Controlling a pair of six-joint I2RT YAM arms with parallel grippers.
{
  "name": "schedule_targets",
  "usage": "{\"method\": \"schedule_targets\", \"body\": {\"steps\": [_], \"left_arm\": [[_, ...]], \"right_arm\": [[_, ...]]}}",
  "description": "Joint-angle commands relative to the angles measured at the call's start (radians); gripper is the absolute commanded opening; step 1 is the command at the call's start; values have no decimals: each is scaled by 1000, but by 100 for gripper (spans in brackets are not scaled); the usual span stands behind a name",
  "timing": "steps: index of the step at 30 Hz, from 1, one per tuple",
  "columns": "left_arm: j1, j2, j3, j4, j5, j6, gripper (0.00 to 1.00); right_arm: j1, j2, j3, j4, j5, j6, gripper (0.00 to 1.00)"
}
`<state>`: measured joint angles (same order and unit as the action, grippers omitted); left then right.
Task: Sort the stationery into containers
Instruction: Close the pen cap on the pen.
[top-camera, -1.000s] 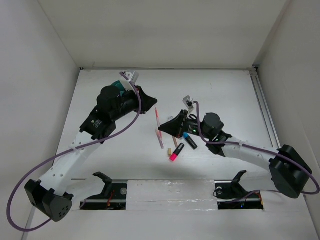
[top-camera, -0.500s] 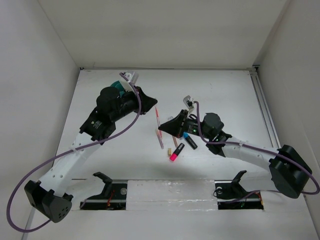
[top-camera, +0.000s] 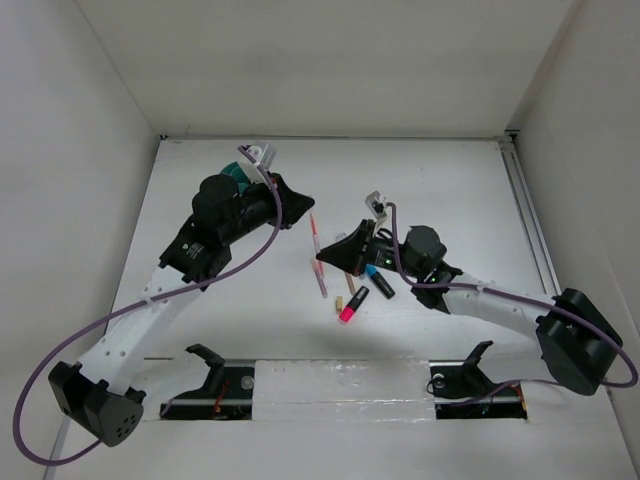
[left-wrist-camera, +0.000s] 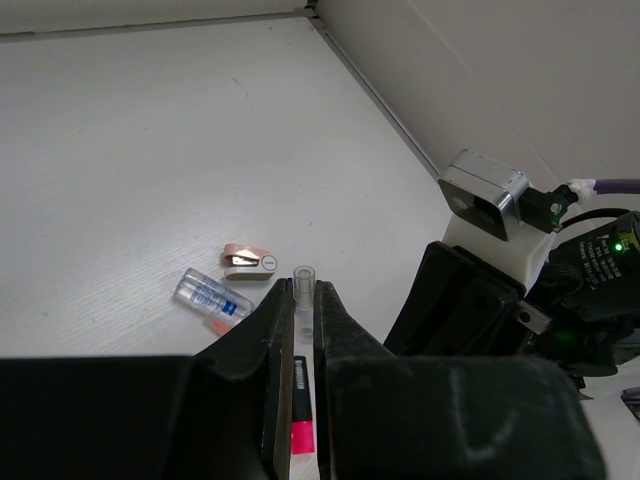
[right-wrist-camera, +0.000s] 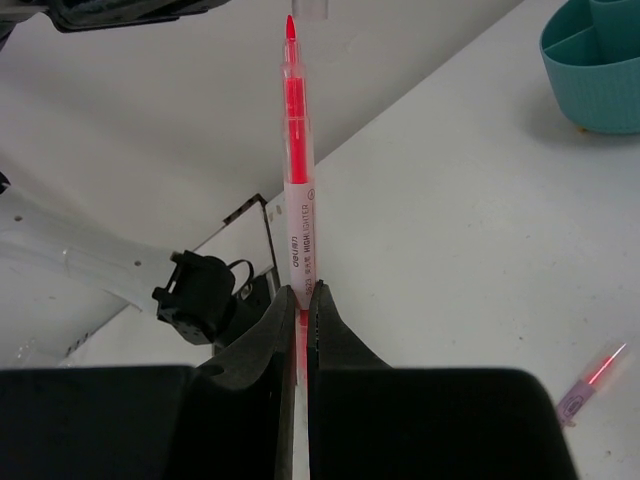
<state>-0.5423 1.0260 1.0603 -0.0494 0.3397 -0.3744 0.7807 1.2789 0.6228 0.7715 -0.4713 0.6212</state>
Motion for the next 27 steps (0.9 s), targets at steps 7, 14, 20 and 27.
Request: {"method": "schedule_targets", "body": {"steps": [7, 14, 20, 27], "left_arm": [[-2, -43, -2, 46, -15, 12, 0], [-2, -43, -2, 46, -15, 12, 0], [-2, -43, -2, 37, -24, 12, 0], [-2, -43, -2, 37, -15, 12, 0]], "right_arm": [[9, 36, 11, 97, -21, 2, 0], [9, 45, 11, 117, -32, 11, 0], [9, 13, 11, 91, -23, -9, 0], [9, -7, 20, 68, 8, -28, 0]]}}
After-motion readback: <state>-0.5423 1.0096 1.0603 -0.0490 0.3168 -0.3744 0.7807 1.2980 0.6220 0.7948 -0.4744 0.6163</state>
